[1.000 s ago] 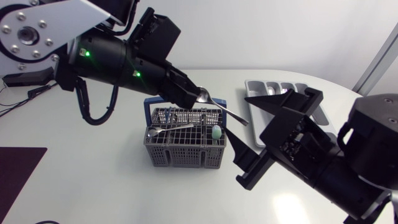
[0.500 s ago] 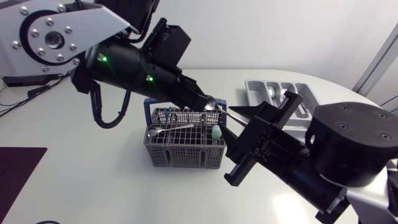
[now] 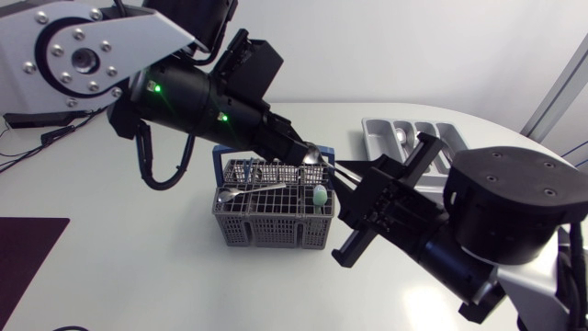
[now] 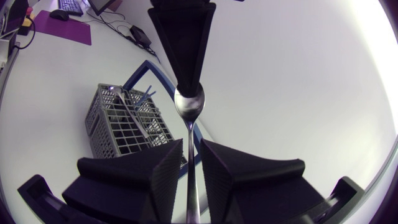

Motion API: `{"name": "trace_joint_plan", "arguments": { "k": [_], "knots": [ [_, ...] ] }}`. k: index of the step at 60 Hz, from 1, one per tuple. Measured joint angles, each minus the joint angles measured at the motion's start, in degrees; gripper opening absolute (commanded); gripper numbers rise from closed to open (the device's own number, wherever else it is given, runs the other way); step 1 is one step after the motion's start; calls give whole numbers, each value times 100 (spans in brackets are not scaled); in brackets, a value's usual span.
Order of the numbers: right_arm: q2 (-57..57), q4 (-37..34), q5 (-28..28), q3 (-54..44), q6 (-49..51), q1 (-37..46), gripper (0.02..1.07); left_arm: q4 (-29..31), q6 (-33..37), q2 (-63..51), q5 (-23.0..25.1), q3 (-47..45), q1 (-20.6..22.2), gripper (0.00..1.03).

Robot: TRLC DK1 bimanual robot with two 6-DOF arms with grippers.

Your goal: Unload the cutlery basket into the drawer organizer.

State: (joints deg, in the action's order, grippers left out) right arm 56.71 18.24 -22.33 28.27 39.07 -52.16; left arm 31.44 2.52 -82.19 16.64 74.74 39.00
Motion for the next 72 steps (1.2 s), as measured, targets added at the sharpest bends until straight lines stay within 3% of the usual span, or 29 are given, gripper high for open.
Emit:
{"name": "trace_joint_plan", "arguments": {
  "k": [19,27,46,51,62,72],
  "knots": [
    [151,63,0,0,0,15,8,0,2,-7,-20,0,55,11],
    [151,87,-2,0,0,17,8,0,2,-7,-17,0,57,11],
    [87,-22,140,-2,-2,22,8,-157,-4,9,4,2,15,75],
    [-61,-155,197,-28,0,46,8,-225,-22,42,7,20,-72,79],
    [-798,-1029,879,-87,-15,518,8,-317,28,160,7,319,-588,86],
    [-1648,-2153,2452,-85,-46,1971,8,-435,446,332,101,538,-1032,86]
  ]
}}
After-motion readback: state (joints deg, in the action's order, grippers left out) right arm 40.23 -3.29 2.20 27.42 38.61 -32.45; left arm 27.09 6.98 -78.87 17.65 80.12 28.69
